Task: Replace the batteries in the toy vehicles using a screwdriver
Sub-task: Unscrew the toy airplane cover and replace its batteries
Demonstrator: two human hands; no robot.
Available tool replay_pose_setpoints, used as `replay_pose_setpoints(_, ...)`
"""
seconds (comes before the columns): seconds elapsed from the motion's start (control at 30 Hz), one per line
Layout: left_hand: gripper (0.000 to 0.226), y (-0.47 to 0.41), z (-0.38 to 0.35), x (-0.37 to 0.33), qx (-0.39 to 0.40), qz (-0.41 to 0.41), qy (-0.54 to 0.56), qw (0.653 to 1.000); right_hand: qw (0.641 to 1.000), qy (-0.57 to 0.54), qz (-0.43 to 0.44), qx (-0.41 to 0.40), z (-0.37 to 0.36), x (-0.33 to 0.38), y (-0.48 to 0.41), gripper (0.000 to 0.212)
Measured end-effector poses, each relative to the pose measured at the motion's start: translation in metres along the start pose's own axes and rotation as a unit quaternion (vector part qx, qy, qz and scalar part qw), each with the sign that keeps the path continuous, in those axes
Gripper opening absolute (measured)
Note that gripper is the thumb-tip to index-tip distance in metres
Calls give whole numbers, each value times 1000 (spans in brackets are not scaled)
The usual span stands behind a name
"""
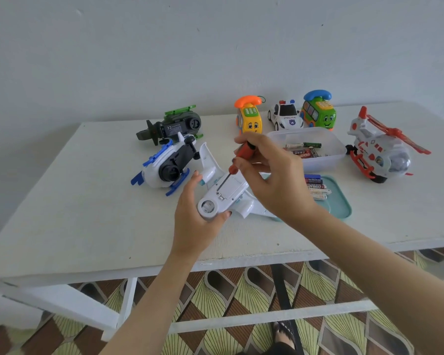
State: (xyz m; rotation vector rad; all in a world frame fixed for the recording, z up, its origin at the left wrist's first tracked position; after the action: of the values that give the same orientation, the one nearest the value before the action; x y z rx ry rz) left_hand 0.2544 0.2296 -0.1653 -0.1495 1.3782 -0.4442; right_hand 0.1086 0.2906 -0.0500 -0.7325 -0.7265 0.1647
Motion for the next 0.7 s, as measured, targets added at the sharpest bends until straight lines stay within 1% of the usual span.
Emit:
replay_pose_setpoints(0.2, 91, 0, 0, -1, -1, -3, 5, 1000, 999, 32, 24, 13, -3, 1, -1, 27)
replay_pose_setpoints(0.47, 89, 0, 0, -1, -1, -5, 7, 1000, 998, 42, 44, 29, -6, 3, 0, 25)
replay_pose_setpoints(0.57, 89, 0, 0, 0, -3, -4, 9, 1000, 993, 82, 77, 32, -8, 8, -4, 25)
replay_pose_setpoints(0.63, 88, 0, 0, 1, -3, -2, 11, 1000, 990, 105, 92, 37, -9, 12, -8, 29)
replay_pose_setpoints(0.7, 88, 1, 0, 1, -3, 2, 13, 1000, 990, 105, 89, 45, -12, 13, -13, 36)
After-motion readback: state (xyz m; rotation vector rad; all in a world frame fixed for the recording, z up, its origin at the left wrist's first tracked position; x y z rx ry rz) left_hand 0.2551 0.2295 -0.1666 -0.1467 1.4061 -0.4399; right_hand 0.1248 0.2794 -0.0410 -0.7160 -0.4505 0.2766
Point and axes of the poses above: each hand's wrist, its own y-axis away from the middle knuckle, its own z-axis out of the back of the hand, x = y × z, the point moved 4 cm from there along -y, towards the middle knuckle, and after that the axes turned 11 degrees about y, right-handed, at the moved point
